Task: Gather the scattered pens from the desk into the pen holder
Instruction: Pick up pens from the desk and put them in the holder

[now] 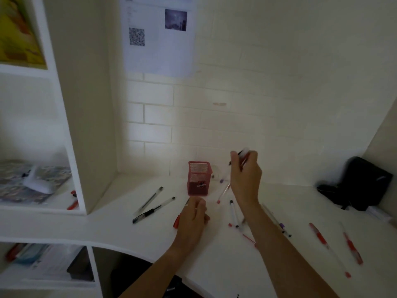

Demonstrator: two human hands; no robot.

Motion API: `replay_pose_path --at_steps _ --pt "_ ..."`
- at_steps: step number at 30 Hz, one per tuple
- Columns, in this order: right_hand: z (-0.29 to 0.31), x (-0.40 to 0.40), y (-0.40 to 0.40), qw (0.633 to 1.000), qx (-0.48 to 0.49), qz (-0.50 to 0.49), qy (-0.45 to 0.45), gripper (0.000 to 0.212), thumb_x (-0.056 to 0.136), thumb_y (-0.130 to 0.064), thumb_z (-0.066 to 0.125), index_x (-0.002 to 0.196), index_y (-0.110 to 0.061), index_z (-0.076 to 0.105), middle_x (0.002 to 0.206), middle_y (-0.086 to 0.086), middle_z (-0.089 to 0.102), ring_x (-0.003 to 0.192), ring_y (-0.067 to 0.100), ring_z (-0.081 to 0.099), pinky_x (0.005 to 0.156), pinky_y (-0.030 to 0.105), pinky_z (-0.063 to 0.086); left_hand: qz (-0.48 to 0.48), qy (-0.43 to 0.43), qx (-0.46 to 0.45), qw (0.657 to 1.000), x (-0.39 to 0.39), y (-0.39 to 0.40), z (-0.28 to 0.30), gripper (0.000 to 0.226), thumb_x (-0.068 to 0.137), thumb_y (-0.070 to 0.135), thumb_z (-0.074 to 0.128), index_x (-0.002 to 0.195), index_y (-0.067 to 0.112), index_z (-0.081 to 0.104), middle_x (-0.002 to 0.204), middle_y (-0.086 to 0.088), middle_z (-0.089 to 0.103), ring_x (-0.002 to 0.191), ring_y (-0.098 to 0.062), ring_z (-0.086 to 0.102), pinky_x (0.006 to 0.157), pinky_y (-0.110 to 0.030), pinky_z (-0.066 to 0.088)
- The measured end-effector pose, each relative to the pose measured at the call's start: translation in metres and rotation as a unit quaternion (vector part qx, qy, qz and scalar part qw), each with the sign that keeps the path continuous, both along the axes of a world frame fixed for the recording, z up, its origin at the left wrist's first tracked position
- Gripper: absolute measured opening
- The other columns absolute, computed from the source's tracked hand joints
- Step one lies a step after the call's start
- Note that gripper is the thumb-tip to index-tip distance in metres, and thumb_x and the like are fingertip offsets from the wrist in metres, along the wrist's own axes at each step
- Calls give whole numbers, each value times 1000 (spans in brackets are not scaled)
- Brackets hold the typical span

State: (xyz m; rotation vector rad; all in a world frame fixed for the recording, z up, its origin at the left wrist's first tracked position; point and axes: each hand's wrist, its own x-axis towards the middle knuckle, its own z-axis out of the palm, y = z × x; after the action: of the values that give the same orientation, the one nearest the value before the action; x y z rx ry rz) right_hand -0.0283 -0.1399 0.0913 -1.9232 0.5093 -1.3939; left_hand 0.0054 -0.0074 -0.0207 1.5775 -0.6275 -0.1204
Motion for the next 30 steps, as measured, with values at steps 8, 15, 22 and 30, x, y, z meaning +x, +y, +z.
replay_pose_path --at_steps 8,15,22,30 --pt "26 62 0 995 -41 45 -85 20 104 -21 54 98 -10 39 76 8 63 53 -1 63 42 9 42 -20 28 -12 999 4 -6 -11 35 107 21 39 88 7 64 83 -20 66 66 -15 64 61 -22 54" --pt "2 103 -11 993 -36 98 -53 22 104 -23 54 95 -15 36 78 2 55 54 20 63 45 18 49 -26 11 0 1000 6 -10 -16 40 107 24 39 80 12 65 74 -14 64 56 -11 60 55 -23 51" --pt "-34 102 -16 989 -110 70 66 24 102 -26 57 92 -13 40 69 -8 51 55 11 49 48 24 41 -16 3 32 999 7 -12 -16 40 106 25 36 80 12 64 71 -4 64 56 -8 60 55 -23 49" --pt "-15 96 3 982 -130 140 2 18 104 -23 51 93 -23 36 80 3 57 64 28 63 56 39 56 -2 -5 55 998 5 -13 -13 42 106 27 35 80 11 66 70 -4 65 55 -9 61 58 -32 53"
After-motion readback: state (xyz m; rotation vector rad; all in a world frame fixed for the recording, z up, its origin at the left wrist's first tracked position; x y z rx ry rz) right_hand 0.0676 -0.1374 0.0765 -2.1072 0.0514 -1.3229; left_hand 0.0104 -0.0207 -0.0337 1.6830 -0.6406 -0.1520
